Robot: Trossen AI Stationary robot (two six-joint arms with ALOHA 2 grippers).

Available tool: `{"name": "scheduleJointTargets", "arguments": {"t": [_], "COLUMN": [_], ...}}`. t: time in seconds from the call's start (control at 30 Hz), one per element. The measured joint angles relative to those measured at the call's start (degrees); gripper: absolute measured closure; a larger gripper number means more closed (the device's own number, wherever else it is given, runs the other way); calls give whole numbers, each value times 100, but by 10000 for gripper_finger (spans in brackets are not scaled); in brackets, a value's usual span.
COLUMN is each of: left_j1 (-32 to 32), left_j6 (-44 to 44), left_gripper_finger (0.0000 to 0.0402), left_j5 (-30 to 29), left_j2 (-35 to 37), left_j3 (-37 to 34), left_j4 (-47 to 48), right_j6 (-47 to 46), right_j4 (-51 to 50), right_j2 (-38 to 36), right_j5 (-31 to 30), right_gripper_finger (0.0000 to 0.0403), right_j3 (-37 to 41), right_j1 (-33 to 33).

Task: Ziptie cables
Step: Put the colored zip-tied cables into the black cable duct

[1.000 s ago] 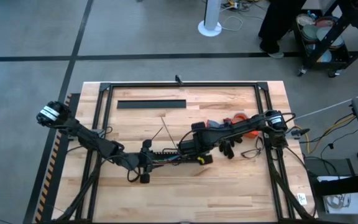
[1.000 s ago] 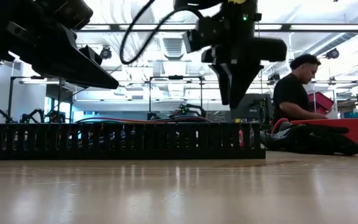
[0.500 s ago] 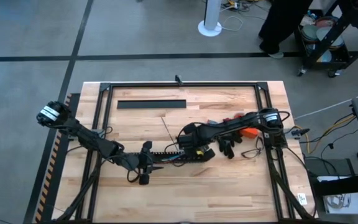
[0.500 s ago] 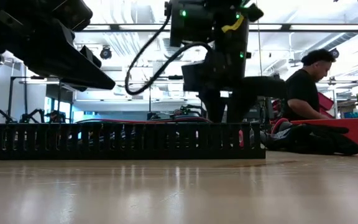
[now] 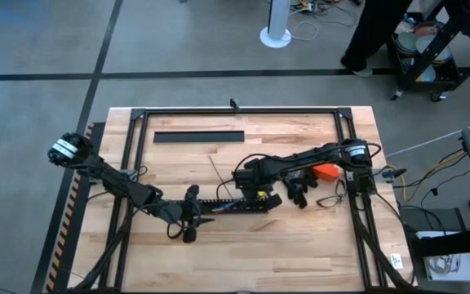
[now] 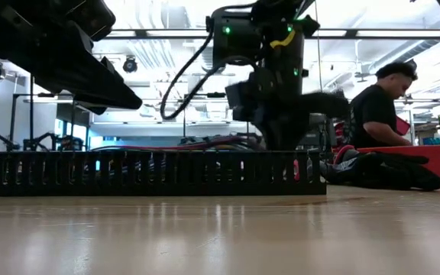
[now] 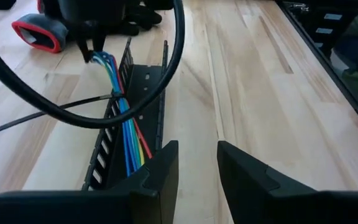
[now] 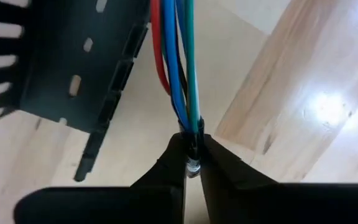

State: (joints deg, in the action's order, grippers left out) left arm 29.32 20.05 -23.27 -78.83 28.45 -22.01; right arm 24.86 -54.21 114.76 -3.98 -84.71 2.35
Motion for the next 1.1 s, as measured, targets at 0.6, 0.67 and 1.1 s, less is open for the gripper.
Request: {"name": "scheduleJointTargets", "arguments": {"t": [0.6,0.67,1.1], "left_j1": [-20,-24,-70], "left_j6": [350,339,321], "left_gripper_finger": [304,304,304], "left_j5": [-233,-268,-327], "left_j2": [-20,-20,-15], "left_j3": [-7,-7,-7], "left_j4": [267,274,573], "right_j6": [-3409,-3477,-3406], "right_j4": [-1550,-1550,-1216], "right_j2": [11,11,108], "right_j5": [1754,1799,1625], "right_gripper_finger": [397,397,367], "right_j3": [-1027,-988,-488], "right_j1": [52,116,371]}}
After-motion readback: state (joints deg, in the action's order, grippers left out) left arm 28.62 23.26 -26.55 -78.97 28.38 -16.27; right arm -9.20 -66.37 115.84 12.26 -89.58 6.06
